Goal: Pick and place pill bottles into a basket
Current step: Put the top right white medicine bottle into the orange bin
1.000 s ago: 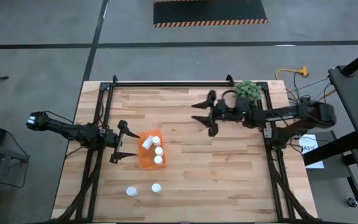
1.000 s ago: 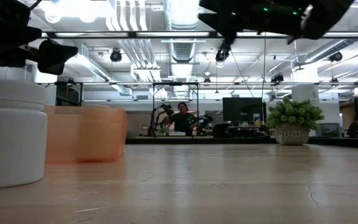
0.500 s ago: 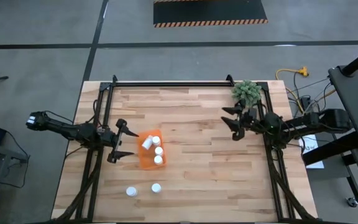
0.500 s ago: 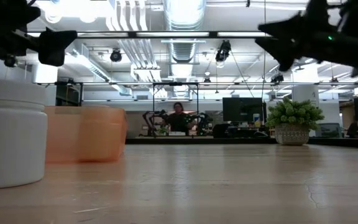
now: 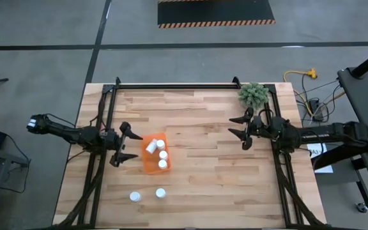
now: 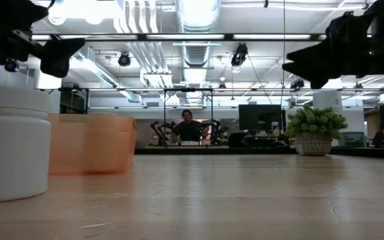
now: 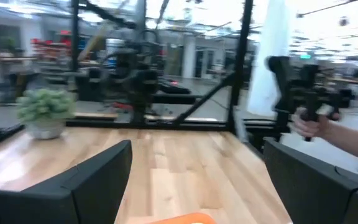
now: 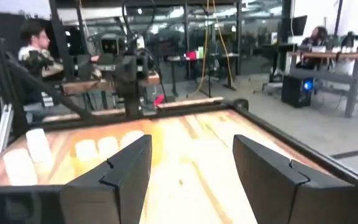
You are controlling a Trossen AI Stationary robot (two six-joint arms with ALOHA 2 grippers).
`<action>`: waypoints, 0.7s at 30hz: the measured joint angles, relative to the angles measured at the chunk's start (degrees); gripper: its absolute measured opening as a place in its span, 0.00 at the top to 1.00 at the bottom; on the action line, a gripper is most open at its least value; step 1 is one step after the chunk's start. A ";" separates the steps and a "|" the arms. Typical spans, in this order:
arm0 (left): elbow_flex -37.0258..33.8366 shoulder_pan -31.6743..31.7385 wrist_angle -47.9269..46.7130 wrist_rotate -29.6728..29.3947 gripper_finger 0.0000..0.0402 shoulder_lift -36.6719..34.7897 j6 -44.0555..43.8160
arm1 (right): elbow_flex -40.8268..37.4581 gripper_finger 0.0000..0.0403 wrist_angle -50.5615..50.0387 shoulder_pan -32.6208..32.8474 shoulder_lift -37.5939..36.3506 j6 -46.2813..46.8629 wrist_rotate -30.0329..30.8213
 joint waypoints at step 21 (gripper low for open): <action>7.76 0.02 -16.62 -15.74 0.14 12.18 -10.42 | -0.02 0.47 -27.60 0.00 -11.63 2.95 3.53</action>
